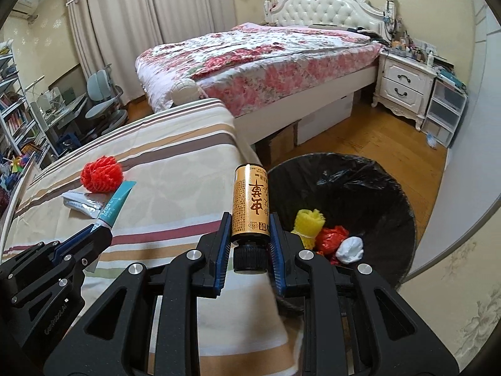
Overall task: Collect trash
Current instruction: 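Carry the tube and bottle over the black bin and open both tools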
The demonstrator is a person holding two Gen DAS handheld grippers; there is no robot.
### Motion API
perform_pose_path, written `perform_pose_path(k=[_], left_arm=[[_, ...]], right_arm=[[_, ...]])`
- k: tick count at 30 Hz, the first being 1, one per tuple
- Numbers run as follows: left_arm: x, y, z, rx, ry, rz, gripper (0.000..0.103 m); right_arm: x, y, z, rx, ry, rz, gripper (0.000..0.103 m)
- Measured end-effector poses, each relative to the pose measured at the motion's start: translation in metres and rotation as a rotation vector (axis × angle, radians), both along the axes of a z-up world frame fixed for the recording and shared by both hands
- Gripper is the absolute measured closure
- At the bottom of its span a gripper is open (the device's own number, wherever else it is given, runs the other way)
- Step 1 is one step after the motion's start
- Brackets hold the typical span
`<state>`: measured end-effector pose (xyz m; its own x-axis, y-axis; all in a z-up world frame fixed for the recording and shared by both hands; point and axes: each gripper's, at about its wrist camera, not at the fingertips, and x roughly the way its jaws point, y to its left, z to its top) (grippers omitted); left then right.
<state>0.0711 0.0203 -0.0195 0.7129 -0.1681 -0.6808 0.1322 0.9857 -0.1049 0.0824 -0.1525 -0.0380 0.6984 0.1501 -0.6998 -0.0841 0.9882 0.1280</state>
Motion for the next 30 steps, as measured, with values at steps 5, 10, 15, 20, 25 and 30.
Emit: perform_pose_path(k=[5,10,15,20,25,30], left_arm=[[0.007,-0.038,0.004,0.004,-0.023,-0.065,0.088],[0.02,-0.071,0.007,0.014,-0.035,-0.114,0.088],[0.032,-0.098,0.005,0.04,-0.031,-0.151,0.088],[0.041,-0.115,-0.002,0.06,-0.021,-0.166,0.088],[0.048,-0.126,-0.009,0.083,-0.007,-0.171,0.088],[0.053,-0.137,-0.018,0.103,0.014,-0.18,0.087]], right_arm=[[0.001,-0.03,0.003,-0.006,-0.014,-0.067,0.08],[0.007,-0.053,0.002,-0.017,-0.018,-0.117,0.08],[0.013,-0.076,-0.005,-0.016,-0.009,-0.16,0.08],[0.014,-0.089,-0.012,-0.007,0.006,-0.181,0.08],[0.018,-0.099,-0.019,-0.002,0.02,-0.198,0.08],[0.024,-0.106,-0.027,0.007,0.043,-0.212,0.079]])
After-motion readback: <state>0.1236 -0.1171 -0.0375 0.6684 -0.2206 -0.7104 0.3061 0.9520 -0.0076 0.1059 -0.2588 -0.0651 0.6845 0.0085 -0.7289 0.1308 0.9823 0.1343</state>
